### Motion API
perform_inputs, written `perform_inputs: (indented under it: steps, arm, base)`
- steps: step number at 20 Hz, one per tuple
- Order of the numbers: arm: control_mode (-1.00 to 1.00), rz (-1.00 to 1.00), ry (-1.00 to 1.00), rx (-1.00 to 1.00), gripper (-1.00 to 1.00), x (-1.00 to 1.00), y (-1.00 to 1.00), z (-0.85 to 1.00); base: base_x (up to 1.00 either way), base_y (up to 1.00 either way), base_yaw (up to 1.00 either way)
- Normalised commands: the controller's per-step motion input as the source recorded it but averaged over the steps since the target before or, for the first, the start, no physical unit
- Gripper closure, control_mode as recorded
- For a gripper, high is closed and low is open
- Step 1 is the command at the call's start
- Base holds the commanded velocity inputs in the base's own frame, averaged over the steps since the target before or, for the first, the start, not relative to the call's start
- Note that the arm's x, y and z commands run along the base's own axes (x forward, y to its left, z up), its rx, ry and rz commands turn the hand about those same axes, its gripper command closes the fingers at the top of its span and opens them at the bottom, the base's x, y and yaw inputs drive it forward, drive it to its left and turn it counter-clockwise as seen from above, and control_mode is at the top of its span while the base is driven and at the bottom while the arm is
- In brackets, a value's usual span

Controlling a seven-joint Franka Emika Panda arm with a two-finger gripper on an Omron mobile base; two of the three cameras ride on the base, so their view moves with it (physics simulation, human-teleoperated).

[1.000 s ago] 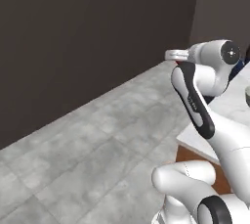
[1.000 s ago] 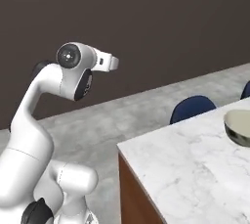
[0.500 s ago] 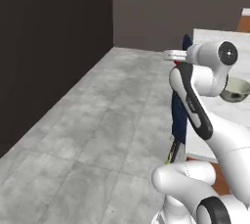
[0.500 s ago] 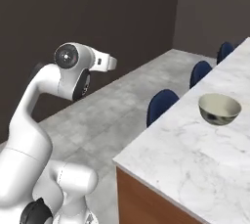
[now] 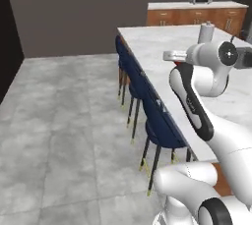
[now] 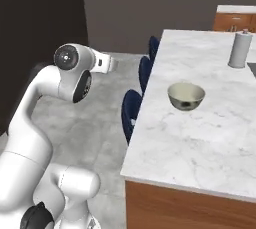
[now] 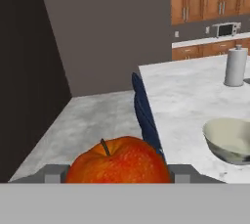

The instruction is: Retrieve the apple and pear from the fridge and place them into the bowl on the dining table.

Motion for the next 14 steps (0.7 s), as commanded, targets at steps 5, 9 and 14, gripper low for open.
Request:
perform_inputs:
  steps: [5,9,14]
  arm:
    - [1.0,0.0,0.0,0.0,1.0,0.0,0.0,0.0]
    - [1.0,0.0,0.0,0.0,1.0,0.0,0.0,0.0]
    - [1.0,0.0,0.0,0.0,1.0,0.0,0.0,0.0]
  base:
    - [0.56,0.55,-0.81]
    - [0.57,0.56,-0.81]
    - [0.62,0.66,-0.78]
